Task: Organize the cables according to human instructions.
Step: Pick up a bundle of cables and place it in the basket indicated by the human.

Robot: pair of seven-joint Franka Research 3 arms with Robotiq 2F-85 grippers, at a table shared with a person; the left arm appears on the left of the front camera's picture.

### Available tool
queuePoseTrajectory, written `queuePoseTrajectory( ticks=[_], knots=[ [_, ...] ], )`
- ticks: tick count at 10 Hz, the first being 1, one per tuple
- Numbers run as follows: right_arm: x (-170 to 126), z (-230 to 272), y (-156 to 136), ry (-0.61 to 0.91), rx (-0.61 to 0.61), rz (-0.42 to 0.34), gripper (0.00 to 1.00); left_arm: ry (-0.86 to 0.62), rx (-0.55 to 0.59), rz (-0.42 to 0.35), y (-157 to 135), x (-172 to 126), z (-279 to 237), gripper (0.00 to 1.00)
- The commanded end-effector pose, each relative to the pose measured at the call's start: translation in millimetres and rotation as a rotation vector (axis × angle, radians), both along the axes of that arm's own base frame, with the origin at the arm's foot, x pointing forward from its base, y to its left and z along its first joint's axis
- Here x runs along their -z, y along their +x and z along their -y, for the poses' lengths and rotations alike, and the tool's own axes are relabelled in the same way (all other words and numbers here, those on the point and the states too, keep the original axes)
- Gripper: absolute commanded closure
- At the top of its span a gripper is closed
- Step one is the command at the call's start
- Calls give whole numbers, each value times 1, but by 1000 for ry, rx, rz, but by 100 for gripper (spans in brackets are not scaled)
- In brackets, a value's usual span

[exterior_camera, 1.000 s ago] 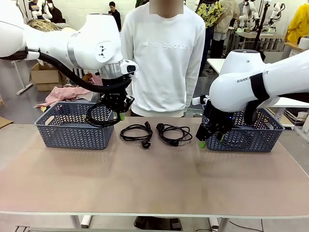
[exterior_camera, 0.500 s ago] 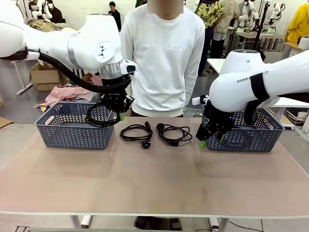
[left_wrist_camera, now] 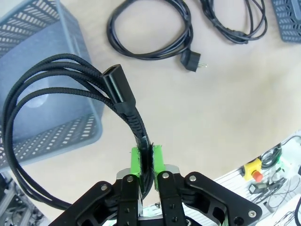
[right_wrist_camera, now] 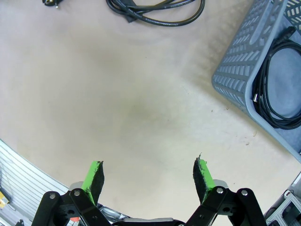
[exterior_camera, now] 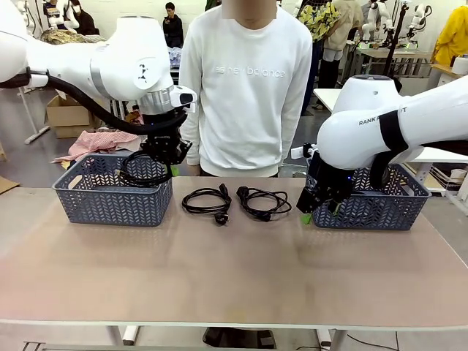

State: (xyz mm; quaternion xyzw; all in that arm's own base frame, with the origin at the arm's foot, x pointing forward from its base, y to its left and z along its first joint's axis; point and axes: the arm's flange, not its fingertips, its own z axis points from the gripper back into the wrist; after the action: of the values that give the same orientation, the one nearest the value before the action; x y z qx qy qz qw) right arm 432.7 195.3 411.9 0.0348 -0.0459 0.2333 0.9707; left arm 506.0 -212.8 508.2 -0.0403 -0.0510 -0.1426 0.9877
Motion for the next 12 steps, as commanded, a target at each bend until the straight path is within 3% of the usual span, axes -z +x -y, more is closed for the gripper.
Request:
queuePoseTrajectory(
  ticks=[1, 5, 12],
  knots=[
    [-2, 0, 0, 2, 0, 4, 0, 14, 11, 1, 6, -8, -20, 88],
    [-2, 0, 0, 2, 0, 4, 0, 34, -15, 17, 28, -4, -73, 88],
    [-2, 0, 0, 2, 0, 4, 0, 5, -32, 55, 67, 40, -113, 88]
  ],
)
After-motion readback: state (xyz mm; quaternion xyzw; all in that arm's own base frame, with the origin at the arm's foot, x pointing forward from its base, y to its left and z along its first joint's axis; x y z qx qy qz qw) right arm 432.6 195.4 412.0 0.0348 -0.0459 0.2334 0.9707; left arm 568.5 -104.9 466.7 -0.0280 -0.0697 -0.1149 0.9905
